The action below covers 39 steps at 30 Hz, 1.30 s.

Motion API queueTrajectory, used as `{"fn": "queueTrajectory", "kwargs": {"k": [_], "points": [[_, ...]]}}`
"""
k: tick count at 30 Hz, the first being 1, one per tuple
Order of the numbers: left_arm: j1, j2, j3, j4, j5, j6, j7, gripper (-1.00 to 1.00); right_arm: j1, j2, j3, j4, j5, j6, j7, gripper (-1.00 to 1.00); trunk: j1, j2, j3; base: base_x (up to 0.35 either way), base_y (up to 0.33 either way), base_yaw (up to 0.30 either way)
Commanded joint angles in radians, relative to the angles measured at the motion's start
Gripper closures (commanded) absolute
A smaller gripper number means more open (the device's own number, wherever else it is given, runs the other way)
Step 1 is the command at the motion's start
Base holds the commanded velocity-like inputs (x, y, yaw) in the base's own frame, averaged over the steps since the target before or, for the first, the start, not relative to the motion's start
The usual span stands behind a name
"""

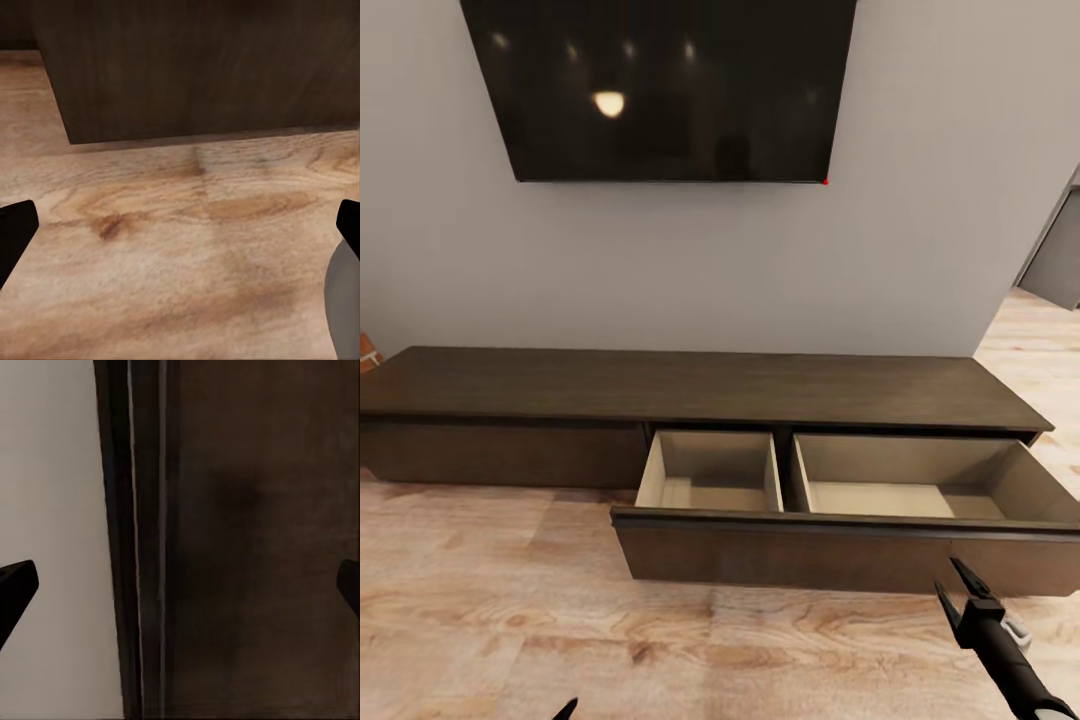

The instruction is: Place each of the two pumpkins and all three candles from the living room inside a cabinet in the living room (use any cabinet), then make sure every cabinet is closed, and position the cauldron so it is next to a table in the living room.

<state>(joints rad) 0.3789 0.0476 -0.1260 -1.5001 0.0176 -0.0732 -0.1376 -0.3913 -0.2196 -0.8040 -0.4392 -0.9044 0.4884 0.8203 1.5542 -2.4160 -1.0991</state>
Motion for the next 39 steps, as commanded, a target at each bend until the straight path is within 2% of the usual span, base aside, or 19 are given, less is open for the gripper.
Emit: {"fn": "queueTrajectory", "kwargs": {"k": [1,5,10,12,15,16,17,20,22,27,32,35,39], "points": [[0.000,0.001,0.000,-0.001,0.002,-0.002,-0.002,-1.00,0.014,-0.004,-0.002,0.000,-0.005,0.009,-0.011,-1.00,-0.004,0.007,0.003,0.000,0.000,0.000],[0.001,0.001,0.001,-0.004,0.002,-0.002,-0.003,-1.00,0.097,-0.026,0.001,-0.001,-0.005,0.009,-0.052,-1.00,-0.019,0.035,0.015,0.000,0.000,0.000],[0.002,0.001,0.003,-0.007,0.003,-0.001,-0.003,-1.00,0.188,-0.049,0.008,-0.011,0.004,0.008,-0.054,-1.00,-0.039,0.070,0.031,0.000,0.000,0.000],[0.002,0.000,0.003,-0.007,0.004,-0.001,-0.003,-1.00,0.217,-0.056,0.018,-0.032,0.036,0.007,-0.052,-1.00,-0.046,0.084,0.037,0.000,0.000,0.000],[0.003,0.000,0.003,-0.010,0.003,-0.001,-0.002,-1.00,0.252,-0.059,0.027,-0.089,0.122,0.005,-0.040,-1.00,-0.058,0.105,0.047,0.000,0.000,0.000],[0.003,0.000,0.003,-0.010,0.003,-0.002,-0.002,-1.00,0.257,-0.059,0.028,-0.098,0.141,0.004,-0.034,-1.00,-0.062,0.112,0.050,0.000,0.000,0.000],[0.003,0.000,0.003,-0.010,0.003,-0.002,-0.002,-1.00,0.263,-0.057,0.030,-0.112,0.179,0.002,-0.020,-1.00,-0.065,0.119,0.053,0.000,0.000,0.000],[0.003,0.000,0.004,-0.009,0.002,-0.002,-0.002,-1.00,0.270,-0.052,0.033,-0.126,0.244,-0.002,-0.005,-1.00,-0.077,0.140,0.062,0.000,0.000,0.000],[0.002,0.000,0.004,-0.007,0.002,-0.002,-0.002,-1.00,0.272,-0.050,0.033,-0.131,0.270,-0.004,-0.003,-1.00,-0.085,0.154,0.068,0.000,0.000,0.000],[0.001,0.000,0.005,-0.002,0.002,-0.002,-0.002,-1.00,0.274,-0.045,0.034,-0.130,0.291,-0.016,-0.002,-1.00,-0.104,0.189,0.084,0.000,0.000,0.000],[0.000,0.000,0.005,0.002,-0.001,-0.003,-0.001,-1.00,0.275,-0.040,0.035,-0.127,0.302,-0.080,0.006,-1.00,-0.123,0.224,0.100,0.000,0.000,0.000],[0.000,0.000,0.005,0.003,-0.003,-0.003,0.000,-1.00,0.275,-0.016,0.034,-0.127,0.355,-0.189,0.025,-1.00,-0.134,0.245,0.109,0.000,0.000,0.000],[0.000,0.000,0.005,0.012,-0.003,-0.003,0.001,-1.00,0.275,0.002,0.032,-0.127,0.412,-0.267,0.085,-1.00,-0.150,0.273,0.122,0.000,0.000,0.000]]}}
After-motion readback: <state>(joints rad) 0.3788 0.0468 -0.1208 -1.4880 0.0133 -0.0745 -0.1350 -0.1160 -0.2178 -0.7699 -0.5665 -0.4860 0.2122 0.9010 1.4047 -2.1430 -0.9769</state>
